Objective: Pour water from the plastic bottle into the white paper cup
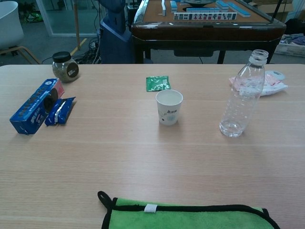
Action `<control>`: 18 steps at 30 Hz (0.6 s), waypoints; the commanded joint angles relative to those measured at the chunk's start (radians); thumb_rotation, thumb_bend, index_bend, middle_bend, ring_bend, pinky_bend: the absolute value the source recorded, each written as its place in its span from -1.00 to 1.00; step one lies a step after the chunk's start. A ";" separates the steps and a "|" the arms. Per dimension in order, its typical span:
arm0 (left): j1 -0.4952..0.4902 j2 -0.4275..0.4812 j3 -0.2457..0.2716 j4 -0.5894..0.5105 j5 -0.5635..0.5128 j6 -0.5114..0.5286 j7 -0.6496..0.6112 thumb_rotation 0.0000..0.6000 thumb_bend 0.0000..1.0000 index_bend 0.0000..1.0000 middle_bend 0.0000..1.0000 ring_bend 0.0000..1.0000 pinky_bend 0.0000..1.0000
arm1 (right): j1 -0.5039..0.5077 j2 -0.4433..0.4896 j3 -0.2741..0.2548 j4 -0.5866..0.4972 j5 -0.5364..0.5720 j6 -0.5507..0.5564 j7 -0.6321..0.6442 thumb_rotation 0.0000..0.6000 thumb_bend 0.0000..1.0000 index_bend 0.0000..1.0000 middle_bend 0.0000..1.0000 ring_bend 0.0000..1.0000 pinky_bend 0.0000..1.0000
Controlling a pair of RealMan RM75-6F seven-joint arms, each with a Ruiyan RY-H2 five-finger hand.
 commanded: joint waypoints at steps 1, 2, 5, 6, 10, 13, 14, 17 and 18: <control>-0.001 -0.003 0.000 0.003 0.006 0.004 -0.001 1.00 -0.67 -0.37 -0.22 -0.25 0.18 | -0.051 0.015 -0.021 -0.026 -0.037 0.066 -0.041 1.00 -1.00 -0.68 -0.60 -0.78 -0.61; -0.001 -0.003 0.000 0.004 0.008 0.006 -0.002 1.00 -0.67 -0.37 -0.22 -0.25 0.18 | -0.062 0.014 -0.024 -0.027 -0.046 0.082 -0.045 1.00 -1.00 -0.68 -0.59 -0.78 -0.61; 0.000 -0.003 0.002 0.003 0.017 0.012 -0.003 1.00 -0.67 -0.37 -0.22 -0.25 0.18 | -0.091 0.008 -0.036 -0.015 -0.072 0.119 -0.048 1.00 -1.00 -0.68 -0.58 -0.78 -0.61; 0.000 -0.003 0.002 0.003 0.019 0.014 -0.004 1.00 -0.67 -0.37 -0.22 -0.25 0.18 | -0.098 0.007 -0.039 -0.010 -0.077 0.125 -0.047 1.00 -1.00 -0.68 -0.58 -0.78 -0.61; 0.000 -0.002 0.001 0.000 0.025 0.019 -0.005 1.00 -0.67 -0.37 -0.22 -0.25 0.18 | -0.113 0.009 -0.041 0.001 -0.090 0.135 -0.036 1.00 -1.00 -0.68 -0.58 -0.78 -0.61; -0.002 -0.001 0.001 -0.004 0.029 0.020 -0.003 1.00 -0.67 -0.37 -0.22 -0.25 0.18 | -0.117 0.016 -0.032 -0.004 -0.104 0.147 -0.054 1.00 -1.00 -0.68 -0.58 -0.78 -0.61; -0.003 -0.001 0.001 -0.006 0.031 0.021 -0.001 1.00 -0.67 -0.37 -0.22 -0.25 0.18 | -0.120 0.019 -0.031 -0.009 -0.108 0.149 -0.056 1.00 -1.00 -0.68 -0.58 -0.78 -0.61; -0.004 -0.002 0.003 -0.008 0.033 0.018 0.003 1.00 -0.67 -0.37 -0.22 -0.25 0.18 | -0.126 0.027 -0.030 -0.017 -0.111 0.150 -0.045 1.00 -1.00 -0.68 -0.58 -0.78 -0.61; -0.005 -0.002 0.004 -0.008 0.032 0.016 0.005 1.00 -0.67 -0.37 -0.22 -0.25 0.18 | -0.127 0.029 -0.028 -0.017 -0.109 0.149 -0.042 1.00 -1.00 -0.68 -0.58 -0.78 -0.61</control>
